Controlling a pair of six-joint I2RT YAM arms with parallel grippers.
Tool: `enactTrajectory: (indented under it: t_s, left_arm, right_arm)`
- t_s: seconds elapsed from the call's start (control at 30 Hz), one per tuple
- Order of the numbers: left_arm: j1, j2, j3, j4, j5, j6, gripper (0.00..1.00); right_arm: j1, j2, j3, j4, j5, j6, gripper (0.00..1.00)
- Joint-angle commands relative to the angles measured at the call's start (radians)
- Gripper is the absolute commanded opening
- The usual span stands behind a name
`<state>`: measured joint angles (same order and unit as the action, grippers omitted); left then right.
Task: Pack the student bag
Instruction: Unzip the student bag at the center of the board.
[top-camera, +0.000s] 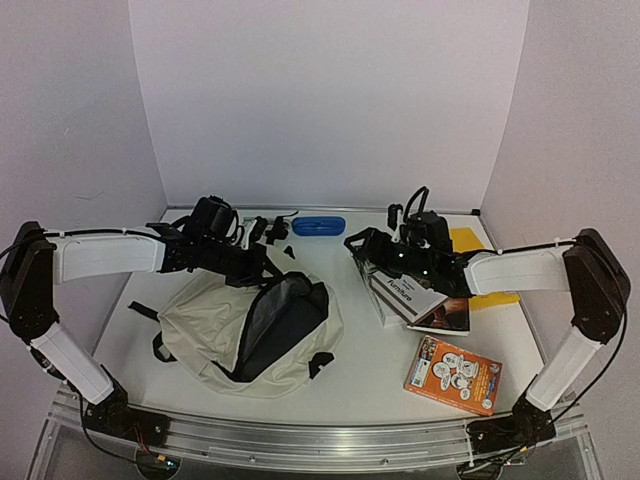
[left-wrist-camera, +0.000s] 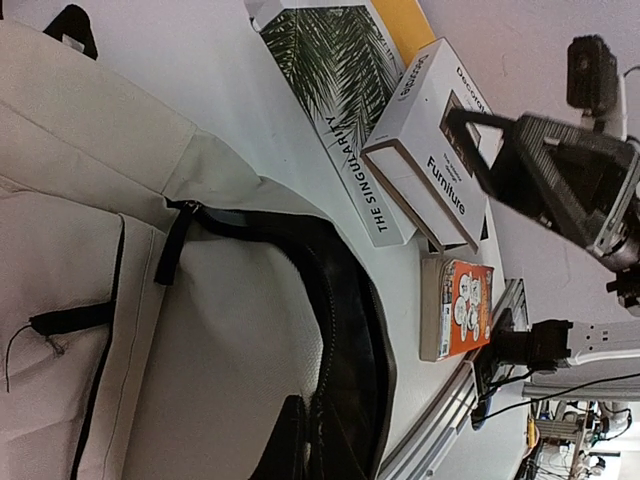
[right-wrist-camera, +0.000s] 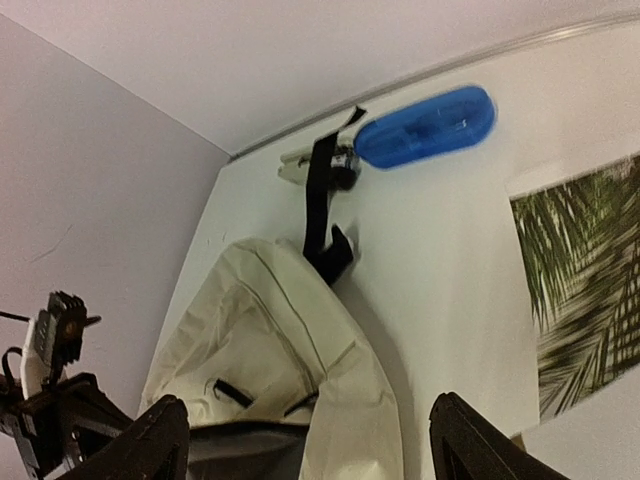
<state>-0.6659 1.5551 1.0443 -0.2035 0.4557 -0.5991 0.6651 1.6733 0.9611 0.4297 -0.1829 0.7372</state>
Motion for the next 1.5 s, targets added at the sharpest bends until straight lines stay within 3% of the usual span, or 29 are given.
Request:
enactTrajectory:
  t_s: [0.0, 0.23, 0.43, 0.6, 0.7, 0.77, 1.03, 1.13, 1.47]
  left_arm:
    - [0.015, -0.026, -0.004, 0.08, -0.056, -0.036, 0.0]
    - [0.019, -0.02, -0.006, 0.109, -0.055, -0.056, 0.0]
    - [0.019, -0.023, -0.004, 0.116, -0.058, -0.063, 0.0]
    - [0.019, -0.022, -0.01, 0.118, -0.068, -0.069, 0.0]
    - [0.033, -0.037, -0.014, 0.108, -0.097, -0.07, 0.0]
    - [0.071, -0.052, -0.018, 0.125, -0.066, -0.083, 0.0]
    - [0.285, -0.08, -0.006, 0.148, 0.076, -0.12, 0.0]
    - [0.416, -0.097, -0.023, 0.154, 0.133, -0.154, 0.0]
    - [0.66, -0.185, -0.171, 0.199, 0.161, -0.204, 0.0]
  right_arm:
    - [0.086, -0.018, -0.053, -0.121, -0.056, 0.142, 0.82]
    - [0.228, 0.02, -0.042, -0.155, -0.006, 0.23, 0.83]
    - [0.249, 0.108, 0.004, -0.158, -0.007, 0.228, 0.68]
    - [0.256, 0.147, 0.042, -0.158, -0.018, 0.208, 0.47]
    - [0.256, 0.133, 0.042, -0.167, 0.017, 0.198, 0.12]
    - [0.255, 0.115, 0.039, -0.184, 0.048, 0.189, 0.0]
    - [0.193, 0.067, 0.005, -0.231, 0.084, 0.138, 0.0]
    - [0.139, 0.048, -0.018, -0.271, 0.106, 0.09, 0.0]
    - [0.012, 0.048, -0.028, -0.329, 0.129, -0.014, 0.0]
